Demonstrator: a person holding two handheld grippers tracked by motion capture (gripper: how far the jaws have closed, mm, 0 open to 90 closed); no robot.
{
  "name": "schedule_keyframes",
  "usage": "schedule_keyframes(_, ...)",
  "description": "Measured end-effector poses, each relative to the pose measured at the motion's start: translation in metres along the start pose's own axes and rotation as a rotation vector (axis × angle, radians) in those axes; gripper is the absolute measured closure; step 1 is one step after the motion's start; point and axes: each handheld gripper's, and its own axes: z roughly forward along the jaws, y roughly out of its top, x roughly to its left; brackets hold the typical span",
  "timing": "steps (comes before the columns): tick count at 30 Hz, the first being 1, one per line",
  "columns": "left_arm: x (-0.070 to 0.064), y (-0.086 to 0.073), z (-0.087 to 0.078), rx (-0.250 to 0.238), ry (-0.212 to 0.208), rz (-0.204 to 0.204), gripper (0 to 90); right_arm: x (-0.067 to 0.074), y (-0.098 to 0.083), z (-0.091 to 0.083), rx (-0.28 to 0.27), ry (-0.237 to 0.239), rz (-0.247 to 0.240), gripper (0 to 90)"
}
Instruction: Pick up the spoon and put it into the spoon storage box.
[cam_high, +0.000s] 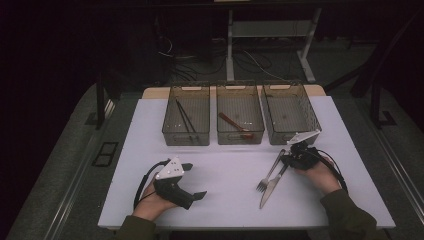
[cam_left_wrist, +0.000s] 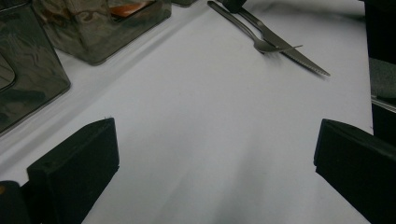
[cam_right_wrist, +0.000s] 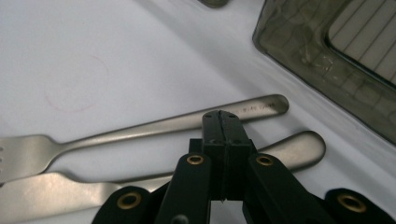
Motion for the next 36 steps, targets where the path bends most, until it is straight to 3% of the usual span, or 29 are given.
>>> schedule_keyframes(23, 0.000, 0.000, -0.001, -0.004, -0.001, -0.007, 0.0, 0.011, -0.039, -0.034, 0.063, 0.047, 0.002, 90.0)
schedule_keyframes(36, 0.000, 0.000, 0.000, 0.001, -0.002, -0.002, 0.0, 0.024, -0.061, -0.059, 0.066, 0.121, -0.031, 90.0)
